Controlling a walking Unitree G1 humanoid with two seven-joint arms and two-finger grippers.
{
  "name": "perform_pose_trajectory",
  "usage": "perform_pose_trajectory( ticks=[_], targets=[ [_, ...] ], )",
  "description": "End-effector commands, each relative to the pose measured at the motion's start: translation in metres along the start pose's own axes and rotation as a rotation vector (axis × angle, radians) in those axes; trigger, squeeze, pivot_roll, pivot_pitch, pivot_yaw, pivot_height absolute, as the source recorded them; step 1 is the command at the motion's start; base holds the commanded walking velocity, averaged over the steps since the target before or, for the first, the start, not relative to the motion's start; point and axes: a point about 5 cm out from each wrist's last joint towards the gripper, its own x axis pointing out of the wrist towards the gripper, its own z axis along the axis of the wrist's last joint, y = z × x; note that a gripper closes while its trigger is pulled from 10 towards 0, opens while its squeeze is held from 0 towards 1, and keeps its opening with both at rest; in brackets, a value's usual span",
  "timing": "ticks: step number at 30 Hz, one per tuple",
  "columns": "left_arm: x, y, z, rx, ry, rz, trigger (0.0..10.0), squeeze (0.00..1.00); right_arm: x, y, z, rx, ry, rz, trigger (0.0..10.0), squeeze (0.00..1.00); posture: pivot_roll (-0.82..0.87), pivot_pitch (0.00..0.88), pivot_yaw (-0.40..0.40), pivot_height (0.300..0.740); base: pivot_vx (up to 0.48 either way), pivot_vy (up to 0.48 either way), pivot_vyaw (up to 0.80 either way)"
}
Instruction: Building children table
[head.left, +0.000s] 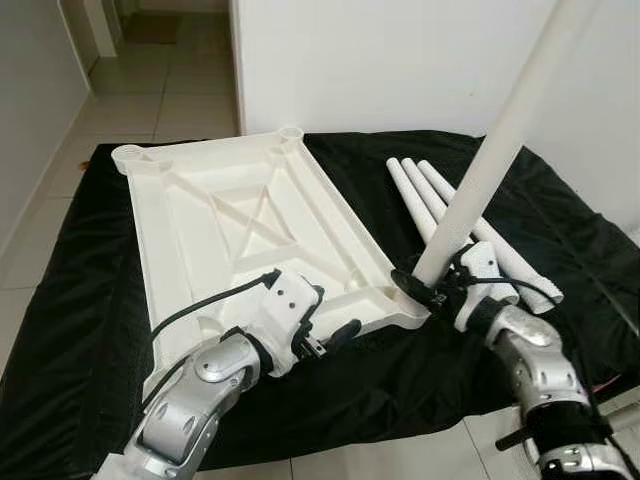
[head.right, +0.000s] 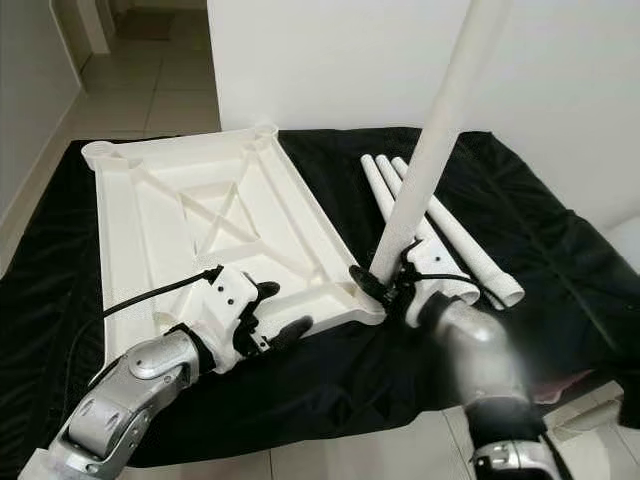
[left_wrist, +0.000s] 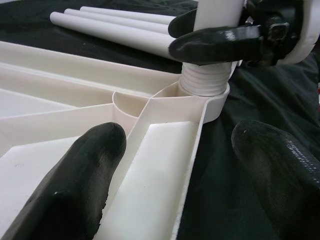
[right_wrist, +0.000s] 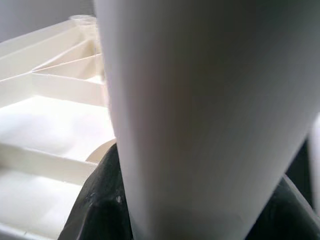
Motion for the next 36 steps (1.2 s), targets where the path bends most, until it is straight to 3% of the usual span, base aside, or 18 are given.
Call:
perform_pose_trajectory(
  ticks=[1, 4, 6, 8, 14, 18, 26, 27, 28, 29, 36],
  targets=[
    [0.001, 0.0, -0.001, 0.016, 0.008, -0.004, 10.0, 0.0, 0.003, 0.01, -0.012, 0.014, 0.057, -0.014, 10.0, 0.0, -0.05, 0.0, -0.04, 0.74, 0.0, 0.0, 0.0],
    [0.002, 0.001, 0.0, 0.043, 0.013, 0.002, 10.0, 0.0, 0.01, 0.024, -0.011, 0.059, 0.043, -0.091, 10.0, 0.0, -0.05, 0.0, -0.04, 0.74, 0.0, 0.0, 0.0],
    [0.002, 0.001, 0.0, 0.043, 0.013, 0.002, 10.0, 0.0, 0.01, 0.024, -0.011, 0.059, 0.043, -0.091, 10.0, 0.0, -0.05, 0.0, -0.04, 0.74, 0.0, 0.0, 0.0],
    [0.002, 0.003, -0.001, 0.05, 0.02, 0.014, 10.0, 0.0, 0.017, 0.036, -0.009, 0.158, 0.027, -0.209, 10.0, 0.0, -0.05, 0.0, -0.04, 0.74, 0.0, 0.0, 0.0],
    [0.002, 0.007, -0.003, 0.054, 0.034, 0.037, 10.0, 0.0, 0.02, 0.046, -0.008, 0.214, 0.011, -0.295, 10.0, 0.0, -0.05, 0.0, -0.039, 0.74, 0.0, 0.0, 0.0],
    [0.0, 0.016, -0.005, 0.066, 0.052, 0.07, 10.0, 0.0, 0.027, 0.061, -0.011, 0.312, -0.004, -0.444, 10.0, 0.0, -0.04, 0.0, -0.041, 0.74, 0.0, 0.0, 0.0],
    [0.0, 0.019, -0.006, 0.073, 0.059, 0.084, 10.0, 0.0, 0.03, 0.07, -0.005, 0.328, -0.017, -0.478, 10.0, 0.0, -0.04, 0.0, -0.038, 0.74, 0.0, 0.0, 0.0],
    [0.0, 0.021, -0.006, 0.076, 0.062, 0.093, 10.0, 0.0, 0.028, 0.068, 0.0, 0.307, -0.046, -0.45, 10.0, 0.27, -0.04, 0.0, -0.038, 0.74, 0.0, 0.0, 0.0],
    [0.0, 0.021, -0.006, 0.076, 0.062, 0.093, 10.0, 0.0, 0.028, 0.068, 0.0, 0.307, -0.046, -0.45, 10.0, 0.27, -0.04, 0.0, -0.038, 0.74, 0.0, 0.0, 0.0],
    [0.0, 0.023, -0.006, 0.078, 0.064, 0.099, 10.0, 0.0, 0.026, 0.066, 0.003, 0.299, -0.063, -0.431, 10.0, 1.0, -0.04, 0.0, -0.037, 0.74, 0.0, 0.0, 0.0],
    [0.001, 0.025, -0.007, 0.075, 0.062, 0.127, 10.0, 0.0, 0.018, 0.055, 0.013, 0.189, -0.111, -0.326, 10.0, 1.0, -0.04, 0.007, -0.041, 0.74, 0.0, 0.0, 0.0]
  ],
)
